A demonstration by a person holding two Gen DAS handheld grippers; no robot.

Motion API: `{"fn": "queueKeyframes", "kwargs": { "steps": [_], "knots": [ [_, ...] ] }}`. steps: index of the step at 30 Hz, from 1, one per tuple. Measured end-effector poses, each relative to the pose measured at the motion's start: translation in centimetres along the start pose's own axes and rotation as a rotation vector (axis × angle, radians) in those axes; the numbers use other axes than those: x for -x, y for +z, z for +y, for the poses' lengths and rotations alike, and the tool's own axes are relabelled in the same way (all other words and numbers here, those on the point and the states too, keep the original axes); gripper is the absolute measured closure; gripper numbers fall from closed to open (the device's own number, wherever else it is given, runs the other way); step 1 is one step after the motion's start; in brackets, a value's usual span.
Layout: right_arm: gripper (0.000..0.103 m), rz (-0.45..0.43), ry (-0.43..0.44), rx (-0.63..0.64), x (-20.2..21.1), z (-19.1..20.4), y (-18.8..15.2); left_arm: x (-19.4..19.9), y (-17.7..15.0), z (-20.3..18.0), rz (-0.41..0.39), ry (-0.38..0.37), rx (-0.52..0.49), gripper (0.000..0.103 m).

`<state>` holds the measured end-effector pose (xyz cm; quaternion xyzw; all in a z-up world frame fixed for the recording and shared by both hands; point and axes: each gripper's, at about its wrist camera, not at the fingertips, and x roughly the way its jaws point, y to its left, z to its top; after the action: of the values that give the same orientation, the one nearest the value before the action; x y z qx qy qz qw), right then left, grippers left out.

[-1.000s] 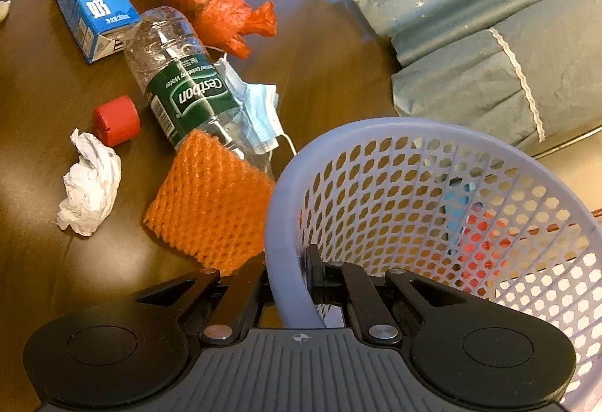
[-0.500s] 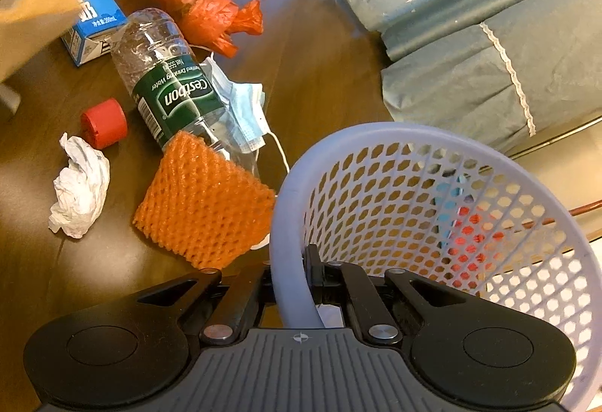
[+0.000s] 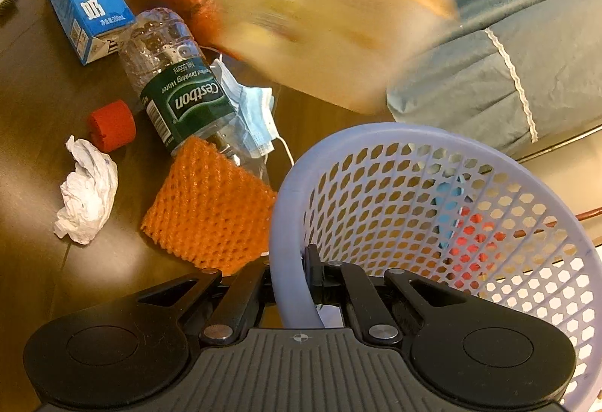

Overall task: Collect trash
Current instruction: 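Lift the wrapper with the left tool and drop it into the wastebasket held by the right tool, then grasp the white tissue strip from the floor with the left tool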

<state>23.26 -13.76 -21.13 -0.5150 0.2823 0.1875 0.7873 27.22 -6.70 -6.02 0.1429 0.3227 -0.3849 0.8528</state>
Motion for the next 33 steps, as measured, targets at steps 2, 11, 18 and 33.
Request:
{"fn": "queueKeyframes", "kwargs": {
  "steps": [2, 11, 18, 33],
  "knots": [
    [0.103, -0.001, 0.002, -0.003, 0.0, 0.1, 0.0, -0.8, 2.1, -0.2, -0.041, -0.009, -0.004, 0.099],
    [0.103, -0.010, 0.004, -0.016, 0.1, -0.1, -0.1, -4.5, 6.8, -2.0, -0.160, -0.078, 0.063, 0.063],
    [0.103, -0.020, -0.001, -0.028, 0.4, -0.4, -0.2, -4.2, 5.5, -1.9, -0.151, -0.062, 0.064, 0.057],
    [0.103, -0.020, -0.005, -0.045, 0.5, -0.8, -0.2, 3.2, -7.5, 0.9, 0.069, 0.097, 0.075, 0.052]
  ]
}}
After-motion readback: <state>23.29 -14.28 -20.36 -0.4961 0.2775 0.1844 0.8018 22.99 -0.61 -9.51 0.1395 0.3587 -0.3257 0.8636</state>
